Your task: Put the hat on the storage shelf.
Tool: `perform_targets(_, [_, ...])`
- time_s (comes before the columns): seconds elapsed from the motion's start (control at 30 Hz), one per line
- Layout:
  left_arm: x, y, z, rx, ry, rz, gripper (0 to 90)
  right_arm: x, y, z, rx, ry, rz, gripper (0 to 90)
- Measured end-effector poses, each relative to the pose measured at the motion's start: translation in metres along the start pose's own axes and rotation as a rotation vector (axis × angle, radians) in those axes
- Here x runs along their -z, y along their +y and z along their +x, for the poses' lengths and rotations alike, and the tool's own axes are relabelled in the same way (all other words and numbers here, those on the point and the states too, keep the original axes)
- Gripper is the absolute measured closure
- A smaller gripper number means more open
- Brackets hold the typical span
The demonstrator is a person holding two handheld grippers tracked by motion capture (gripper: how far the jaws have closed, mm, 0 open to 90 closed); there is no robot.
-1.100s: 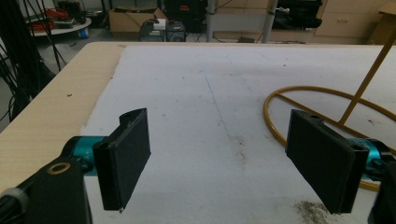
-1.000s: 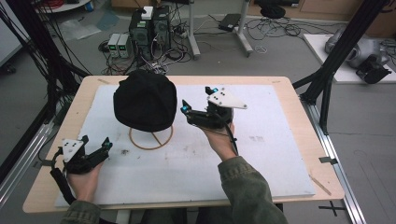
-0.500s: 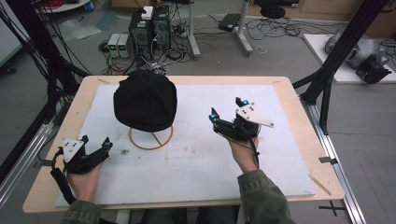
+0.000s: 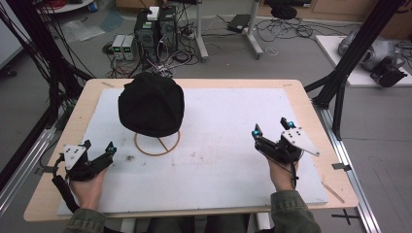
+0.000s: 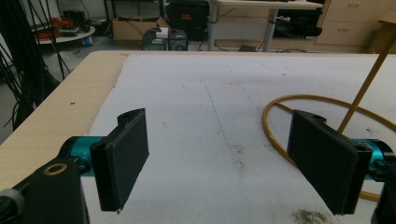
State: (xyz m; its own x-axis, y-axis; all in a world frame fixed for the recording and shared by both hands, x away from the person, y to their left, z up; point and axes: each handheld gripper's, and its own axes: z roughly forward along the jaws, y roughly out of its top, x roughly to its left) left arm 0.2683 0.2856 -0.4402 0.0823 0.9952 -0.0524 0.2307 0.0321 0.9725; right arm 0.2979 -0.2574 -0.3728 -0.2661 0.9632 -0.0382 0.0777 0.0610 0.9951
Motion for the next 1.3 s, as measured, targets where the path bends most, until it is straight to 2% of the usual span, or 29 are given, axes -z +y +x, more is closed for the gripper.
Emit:
perform_targets(0.03, [0.000, 0.000, 0.000, 0.000, 0.000, 0.000, 20.9, 0.000, 0.000, 0.000, 0.000, 0.000, 0.000, 11.6])
perform_targets(0.07, [-0.001, 0.000, 0.000, 0.007, 0.002, -0.006, 20.9, 0.003, -0.005, -0.007, -0.015, -0.029, -0.005, 11.6])
perform_targets(0.23, [-0.002, 0.000, 0.000, 0.008, -0.002, 0.002, 21.2, 0.008, -0.017, -0.016, -0.053, -0.075, -0.002, 11.6])
perform_targets(0.37, [-0.001, 0.000, 0.000, 0.007, 0.003, -0.004, 21.2, 0.010, -0.029, -0.024, -0.056, -0.110, -0.002, 11.6])
perform_targets(0.4, [-0.001, 0.000, 0.001, 0.002, 0.005, 0.002, 21.0, 0.010, -0.037, -0.027, -0.062, -0.131, 0.000, 11.6])
perform_targets(0.53, [-0.001, -0.001, 0.000, 0.003, 0.007, 0.003, 20.6, 0.010, -0.049, -0.030, -0.066, -0.161, 0.008, 11.6])
perform_targets(0.63, [-0.001, -0.001, 0.000, 0.001, 0.008, 0.004, 20.6, 0.011, -0.052, -0.031, -0.067, -0.166, 0.021, 11.6])
perform_targets(0.77, [-0.002, -0.001, 0.000, 0.001, 0.008, 0.003, 20.6, 0.012, -0.058, -0.036, -0.065, -0.201, 0.028, 11.6])
perform_targets(1.1, [-0.003, -0.001, 0.000, -0.002, 0.004, 0.009, 20.6, 0.014, -0.065, -0.042, -0.075, -0.218, 0.040, 11.6])
perform_targets(1.3, [-0.001, -0.001, 0.000, -0.004, 0.005, 0.016, 20.6, 0.014, -0.068, -0.040, -0.075, -0.206, 0.042, 11.6])
